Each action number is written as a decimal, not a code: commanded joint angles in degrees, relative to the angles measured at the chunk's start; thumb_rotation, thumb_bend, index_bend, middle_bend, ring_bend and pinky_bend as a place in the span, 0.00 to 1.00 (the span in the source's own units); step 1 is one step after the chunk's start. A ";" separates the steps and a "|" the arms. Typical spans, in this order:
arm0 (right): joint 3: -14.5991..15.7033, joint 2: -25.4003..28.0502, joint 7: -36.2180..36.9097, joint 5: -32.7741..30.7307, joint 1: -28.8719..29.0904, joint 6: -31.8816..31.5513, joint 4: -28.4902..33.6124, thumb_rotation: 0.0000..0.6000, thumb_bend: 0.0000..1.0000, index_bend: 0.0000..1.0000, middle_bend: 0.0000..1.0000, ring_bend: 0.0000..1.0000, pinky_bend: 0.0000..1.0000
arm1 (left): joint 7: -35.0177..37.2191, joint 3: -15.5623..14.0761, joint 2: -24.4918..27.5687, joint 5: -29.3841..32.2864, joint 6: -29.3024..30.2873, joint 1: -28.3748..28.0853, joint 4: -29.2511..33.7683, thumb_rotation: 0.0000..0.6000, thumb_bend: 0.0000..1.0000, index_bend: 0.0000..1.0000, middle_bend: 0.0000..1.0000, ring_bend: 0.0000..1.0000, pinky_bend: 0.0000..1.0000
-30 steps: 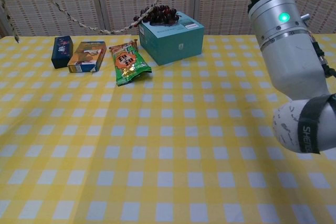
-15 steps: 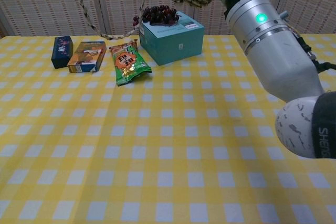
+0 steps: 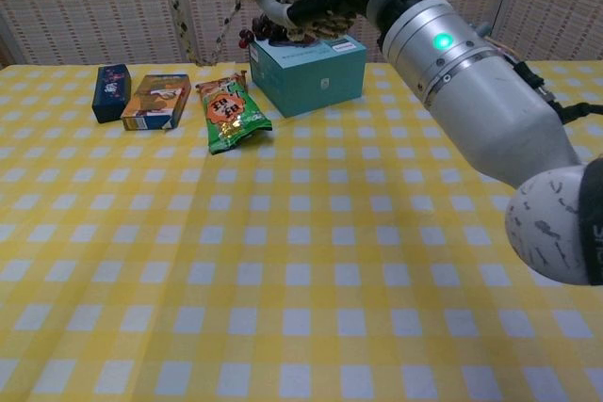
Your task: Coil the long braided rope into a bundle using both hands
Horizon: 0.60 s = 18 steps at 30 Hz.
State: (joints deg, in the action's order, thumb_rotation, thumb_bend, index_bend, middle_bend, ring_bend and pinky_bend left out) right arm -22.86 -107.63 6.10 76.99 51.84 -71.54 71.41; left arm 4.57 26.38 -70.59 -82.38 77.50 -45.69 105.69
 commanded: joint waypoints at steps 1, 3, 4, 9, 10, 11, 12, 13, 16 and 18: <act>0.89 1.11 -1.47 -0.19 0.68 2.50 1.74 1.00 0.41 0.90 0.74 0.60 0.67 | -0.90 1.44 -1.25 2.81 -1.34 -1.60 0.26 1.00 0.40 0.76 1.00 1.00 1.00; 1.40 1.70 -1.82 0.10 0.95 3.60 2.48 1.00 0.41 0.90 0.74 0.60 0.67 | -1.47 1.98 -1.81 4.18 -1.79 -2.26 0.17 1.00 0.40 0.76 1.00 1.00 1.00; 1.55 1.81 -2.19 0.31 1.11 3.84 2.78 1.00 0.41 0.90 0.74 0.60 0.67 | -1.92 2.25 -2.20 4.96 -2.04 -2.67 0.02 1.00 0.40 0.76 1.00 1.00 1.00; 1.51 0.91 -1.54 1.06 1.60 3.54 3.02 1.00 0.40 0.90 0.74 0.60 0.67 | -3.64 2.90 -3.86 7.55 -2.71 -4.11 -0.86 1.00 0.40 0.76 1.00 1.00 1.00; 1.52 0.55 -1.30 1.26 1.75 3.44 2.94 1.00 0.40 0.90 0.74 0.60 0.67 | -4.13 3.08 -4.33 8.27 -2.89 -4.50 -1.24 1.00 0.40 0.76 1.00 1.00 1.00; 1.58 0.27 -1.16 1.51 1.87 3.33 2.82 1.00 0.39 0.90 0.74 0.60 0.67 | -4.44 3.22 -4.67 8.87 -3.07 -4.80 -1.53 1.00 0.40 0.76 1.00 1.00 1.00; 1.70 0.02 -1.03 1.73 2.00 3.34 2.73 1.00 0.39 0.90 0.74 0.60 0.67 | -4.71 3.37 -5.00 9.50 -3.27 -5.11 -1.81 1.00 0.40 0.76 1.00 1.00 1.00; 1.87 -0.20 -0.72 1.93 2.13 3.51 2.76 1.00 0.39 0.90 0.74 0.60 0.67 | -5.12 3.58 -5.42 10.39 -3.59 -5.53 -2.21 1.00 0.40 0.75 1.00 1.00 1.00; 2.71 -0.03 0.86 2.91 2.32 4.25 3.21 1.00 0.38 0.90 0.74 0.60 0.67 | -6.59 3.88 -6.16 12.40 -4.35 -6.41 -3.29 1.00 0.40 0.75 1.00 1.00 1.00; 3.42 0.46 2.31 3.82 2.28 4.63 3.47 1.00 0.37 0.90 0.74 0.60 0.67 | -7.31 4.05 -6.54 13.56 -4.60 -6.77 -4.02 1.00 0.40 0.75 1.00 1.00 1.00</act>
State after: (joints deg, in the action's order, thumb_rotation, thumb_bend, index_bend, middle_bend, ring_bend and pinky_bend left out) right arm -20.00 -107.49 7.56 80.15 54.08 -67.28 74.63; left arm -2.13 30.21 -76.71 -69.53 73.25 -52.03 102.26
